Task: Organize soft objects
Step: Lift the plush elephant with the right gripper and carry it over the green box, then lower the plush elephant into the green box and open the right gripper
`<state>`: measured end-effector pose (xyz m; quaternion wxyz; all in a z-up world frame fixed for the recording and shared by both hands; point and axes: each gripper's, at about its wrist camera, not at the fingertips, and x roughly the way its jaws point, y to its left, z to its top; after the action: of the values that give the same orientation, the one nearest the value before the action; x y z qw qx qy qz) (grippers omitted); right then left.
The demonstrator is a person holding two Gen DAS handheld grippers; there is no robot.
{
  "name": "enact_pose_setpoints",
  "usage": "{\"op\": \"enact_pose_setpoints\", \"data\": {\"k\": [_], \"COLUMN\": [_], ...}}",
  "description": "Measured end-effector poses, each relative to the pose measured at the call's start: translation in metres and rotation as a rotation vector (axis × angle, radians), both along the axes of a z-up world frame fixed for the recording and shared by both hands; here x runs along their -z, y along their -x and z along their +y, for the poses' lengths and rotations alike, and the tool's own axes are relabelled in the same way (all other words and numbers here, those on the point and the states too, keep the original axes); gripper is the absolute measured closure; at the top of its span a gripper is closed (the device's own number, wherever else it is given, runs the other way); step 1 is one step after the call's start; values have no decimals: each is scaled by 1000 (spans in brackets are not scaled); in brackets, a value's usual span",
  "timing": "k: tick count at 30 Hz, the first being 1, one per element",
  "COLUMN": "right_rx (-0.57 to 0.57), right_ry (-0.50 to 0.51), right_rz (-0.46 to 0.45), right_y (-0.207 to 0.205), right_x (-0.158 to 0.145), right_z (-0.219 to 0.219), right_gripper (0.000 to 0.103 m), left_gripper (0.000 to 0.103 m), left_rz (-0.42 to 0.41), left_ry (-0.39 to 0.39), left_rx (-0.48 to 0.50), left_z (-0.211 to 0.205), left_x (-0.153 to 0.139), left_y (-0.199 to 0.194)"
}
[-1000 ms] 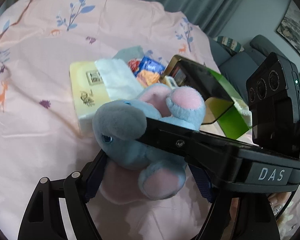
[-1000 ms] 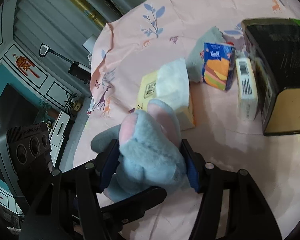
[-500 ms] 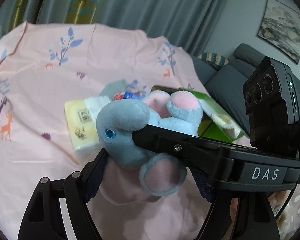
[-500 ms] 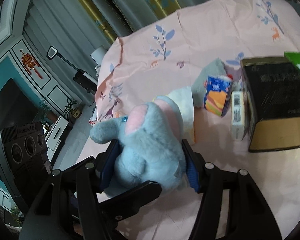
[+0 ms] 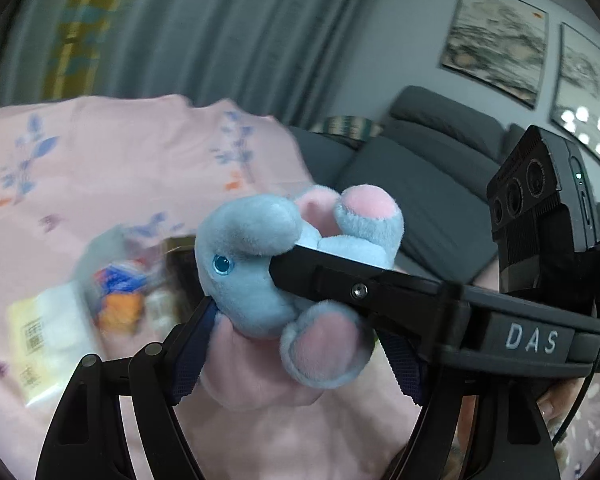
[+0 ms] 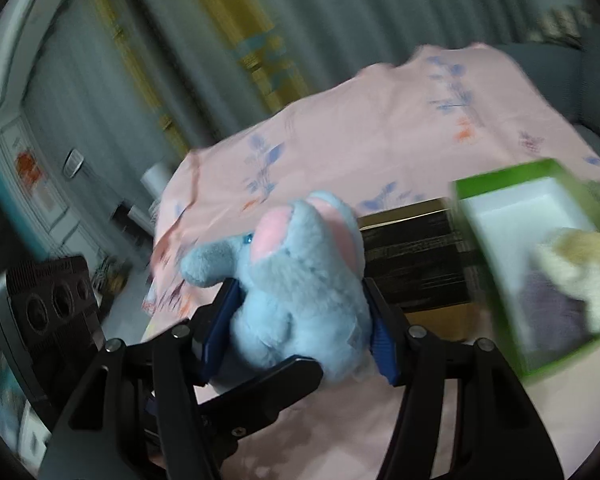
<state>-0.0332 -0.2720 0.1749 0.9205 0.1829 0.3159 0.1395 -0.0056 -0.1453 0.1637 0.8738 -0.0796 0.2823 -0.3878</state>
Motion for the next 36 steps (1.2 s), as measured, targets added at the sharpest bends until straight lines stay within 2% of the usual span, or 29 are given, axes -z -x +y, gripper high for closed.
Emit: {"op": "enact_pose_setpoints", "data": {"k": [4, 9, 13, 15, 25, 33, 36], "right_rx": [96, 197, 237, 273, 370, 431, 467], "right_ry": [-12, -20, -133, -169, -131, -189, -182], "right_rz": [-15, -39, -23, 11, 57, 104, 130], "right_y": [-6, -9, -21, -26, -33, -33, -33], "right_x": [-12, -13, 10, 20, 40, 56, 60], "right_z": [-54, -102, -139, -151, -163, -183, -185], "right_gripper": [44, 44, 46, 47, 50, 52, 53], "left_gripper": [24, 24, 25, 25, 25, 27, 33], "left_rz": [-52, -57, -53, -17, 69, 101, 109], "left_ry": [-11, -7, -84, -82, -96, -130, -148], "left_rx": [75, 156, 168, 189, 179, 183, 164], "left_z": [-53, -103, -129, -139, -161, -176, -182], "left_x": [-10, -9, 6, 14, 43, 50, 51], "left_y": [-16, -38, -49, -56, -69, -72, -74]}}
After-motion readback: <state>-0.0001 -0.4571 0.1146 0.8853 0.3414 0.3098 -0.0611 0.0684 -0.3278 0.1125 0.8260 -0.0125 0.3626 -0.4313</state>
